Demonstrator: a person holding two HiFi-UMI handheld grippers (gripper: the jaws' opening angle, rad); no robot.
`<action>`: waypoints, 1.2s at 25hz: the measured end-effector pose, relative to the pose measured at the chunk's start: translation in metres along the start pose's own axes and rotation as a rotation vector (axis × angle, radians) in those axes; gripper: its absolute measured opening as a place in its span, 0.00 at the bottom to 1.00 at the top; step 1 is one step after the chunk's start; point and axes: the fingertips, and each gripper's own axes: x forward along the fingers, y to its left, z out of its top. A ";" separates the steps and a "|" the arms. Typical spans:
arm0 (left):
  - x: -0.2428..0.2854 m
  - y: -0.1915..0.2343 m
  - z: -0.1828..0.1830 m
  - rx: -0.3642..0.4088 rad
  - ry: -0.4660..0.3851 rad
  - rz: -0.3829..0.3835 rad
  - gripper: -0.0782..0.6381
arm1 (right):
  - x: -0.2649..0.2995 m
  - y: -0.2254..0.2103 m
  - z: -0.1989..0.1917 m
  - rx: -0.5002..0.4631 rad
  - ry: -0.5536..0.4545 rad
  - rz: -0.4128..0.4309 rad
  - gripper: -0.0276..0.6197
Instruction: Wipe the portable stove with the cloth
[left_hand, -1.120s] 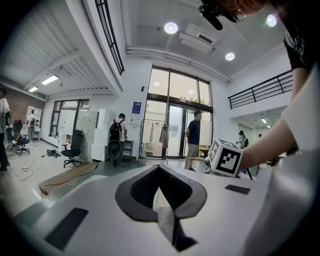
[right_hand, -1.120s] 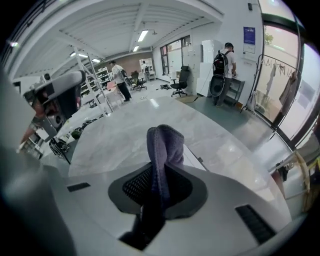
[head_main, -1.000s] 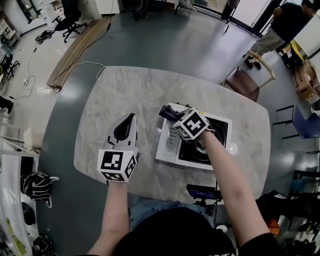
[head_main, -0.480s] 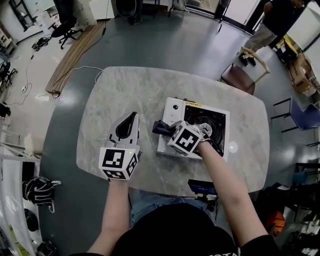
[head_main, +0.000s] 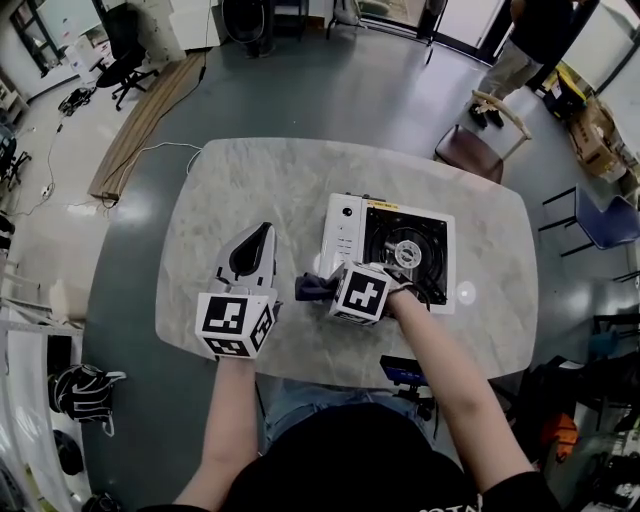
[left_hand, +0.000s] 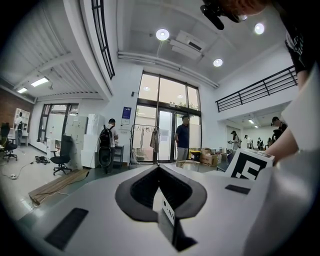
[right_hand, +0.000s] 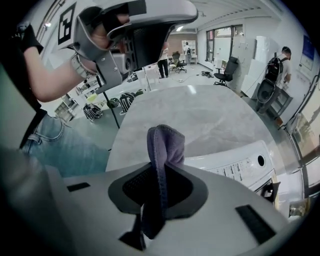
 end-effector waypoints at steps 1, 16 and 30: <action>0.000 0.000 0.001 0.002 -0.001 -0.001 0.12 | 0.000 0.002 0.000 -0.003 -0.002 0.006 0.15; 0.003 0.011 0.002 0.009 0.005 0.032 0.12 | -0.100 -0.102 0.000 0.334 -0.358 -0.196 0.15; 0.024 0.025 -0.011 -0.004 0.055 0.063 0.12 | -0.084 -0.194 -0.049 0.521 -0.208 -0.309 0.15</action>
